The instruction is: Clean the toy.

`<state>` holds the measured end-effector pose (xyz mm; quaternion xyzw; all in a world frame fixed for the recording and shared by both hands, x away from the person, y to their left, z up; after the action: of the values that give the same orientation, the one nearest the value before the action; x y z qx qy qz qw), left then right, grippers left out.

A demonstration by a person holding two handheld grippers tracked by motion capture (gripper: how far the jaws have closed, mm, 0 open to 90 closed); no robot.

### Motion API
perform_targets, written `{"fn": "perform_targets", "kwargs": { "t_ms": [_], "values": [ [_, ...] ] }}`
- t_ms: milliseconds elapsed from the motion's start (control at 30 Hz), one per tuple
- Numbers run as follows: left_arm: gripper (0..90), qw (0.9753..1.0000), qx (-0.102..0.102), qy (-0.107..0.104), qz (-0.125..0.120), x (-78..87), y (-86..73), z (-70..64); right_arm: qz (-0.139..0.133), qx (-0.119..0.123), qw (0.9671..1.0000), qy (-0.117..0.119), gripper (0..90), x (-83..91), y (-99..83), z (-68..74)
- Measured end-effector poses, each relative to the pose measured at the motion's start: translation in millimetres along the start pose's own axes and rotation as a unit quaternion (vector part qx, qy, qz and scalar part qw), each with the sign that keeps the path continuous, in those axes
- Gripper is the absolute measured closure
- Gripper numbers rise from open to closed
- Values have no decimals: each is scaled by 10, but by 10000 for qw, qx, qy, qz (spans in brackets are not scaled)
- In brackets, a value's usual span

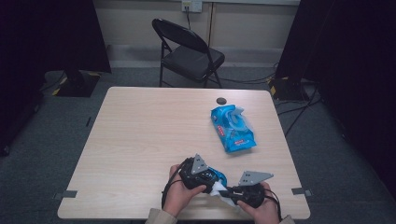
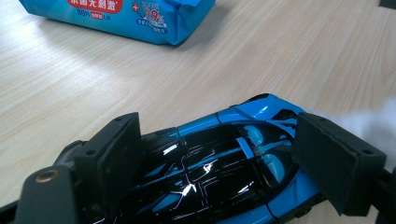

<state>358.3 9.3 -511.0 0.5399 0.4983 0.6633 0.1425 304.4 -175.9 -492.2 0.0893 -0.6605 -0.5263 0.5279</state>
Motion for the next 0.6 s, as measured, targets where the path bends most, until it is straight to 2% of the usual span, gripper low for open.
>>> {"fn": "perform_targets", "kwargs": {
  "t_ms": [33,67,133,333,400,600],
  "values": [
    [158,10000,0,0,0,0,0,0,0,0,10000,0,836,0,0,0],
    [158,10000,-8,-15,32,4,3,5,-92,-104,9998,-122,835,49,12,-96],
    [158,10000,-29,-15,57,4,10,7,-160,-169,9995,-213,835,81,32,-163],
    [171,9998,-131,-46,107,33,29,-2,-259,-194,9981,-516,832,130,99,-367],
    [177,9997,-213,-11,121,59,43,0,-232,-208,9979,-575,831,118,116,-423],
    [178,9997,-226,15,112,190,65,2,-206,-278,9973,-649,827,-19,200,-547]
  ]
}}
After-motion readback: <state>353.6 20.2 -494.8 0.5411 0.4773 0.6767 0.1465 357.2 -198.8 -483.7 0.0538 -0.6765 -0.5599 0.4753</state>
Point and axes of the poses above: each handheld gripper's, and its own axes: x roughly backward along the jaws, y roughly out of its top, z roughly to its left, the point moved 3 cm from there along -x, roughly forward along the jaws, and after that the axes turned 7 degrees about -y, right-handed, at the moved point
